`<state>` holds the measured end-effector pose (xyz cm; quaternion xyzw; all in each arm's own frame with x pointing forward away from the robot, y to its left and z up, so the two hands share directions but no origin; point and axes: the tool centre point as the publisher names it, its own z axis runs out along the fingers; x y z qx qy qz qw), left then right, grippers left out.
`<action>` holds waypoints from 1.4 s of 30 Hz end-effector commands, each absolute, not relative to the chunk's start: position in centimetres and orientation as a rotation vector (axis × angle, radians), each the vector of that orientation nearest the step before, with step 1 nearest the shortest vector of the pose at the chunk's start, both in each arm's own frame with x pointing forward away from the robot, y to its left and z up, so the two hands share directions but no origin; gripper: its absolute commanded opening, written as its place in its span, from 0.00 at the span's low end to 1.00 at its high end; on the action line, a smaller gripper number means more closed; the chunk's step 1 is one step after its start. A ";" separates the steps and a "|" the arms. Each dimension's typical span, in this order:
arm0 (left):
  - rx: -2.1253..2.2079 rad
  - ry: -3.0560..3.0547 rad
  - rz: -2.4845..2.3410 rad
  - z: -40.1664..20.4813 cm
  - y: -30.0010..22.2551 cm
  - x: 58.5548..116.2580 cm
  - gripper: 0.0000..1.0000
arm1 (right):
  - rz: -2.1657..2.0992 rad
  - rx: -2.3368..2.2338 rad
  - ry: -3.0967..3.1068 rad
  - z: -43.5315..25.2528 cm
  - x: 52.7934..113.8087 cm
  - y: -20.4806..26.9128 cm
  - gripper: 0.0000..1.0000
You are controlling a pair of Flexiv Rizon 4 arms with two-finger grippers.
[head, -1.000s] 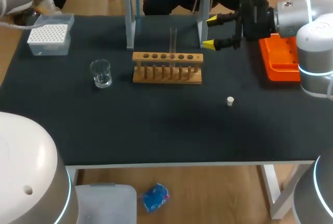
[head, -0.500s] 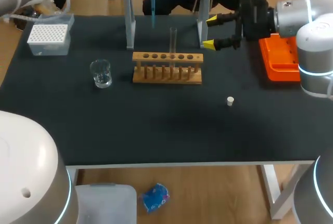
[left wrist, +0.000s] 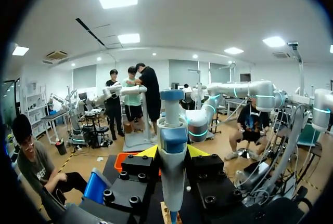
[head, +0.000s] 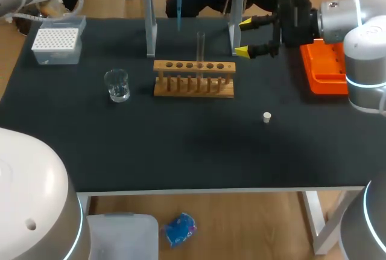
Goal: Invert the test tube, pick up the pipette, mount the tip to pipette, aspirate from beaker and dispense into the tube, eject the tip, return the pipette, and cap with the stopper.
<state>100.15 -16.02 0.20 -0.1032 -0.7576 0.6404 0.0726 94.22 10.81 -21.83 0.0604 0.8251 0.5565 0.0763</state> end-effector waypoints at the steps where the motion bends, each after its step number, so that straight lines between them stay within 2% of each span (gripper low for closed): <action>1: -0.312 -2.276 1.919 0.3 -16.0 100.2 0.00 | 1.669 0.181 2.472 -21.9 94.2 10.8 1.00; 24: -0.384 -2.251 1.922 2.1 -21.5 99.3 0.00 | 1.669 0.181 2.472 -21.9 94.2 10.8 1.00; 42: -0.383 -2.215 1.942 0.4 -21.7 99.8 0.00 | 1.669 0.181 2.472 -21.9 94.2 10.8 1.00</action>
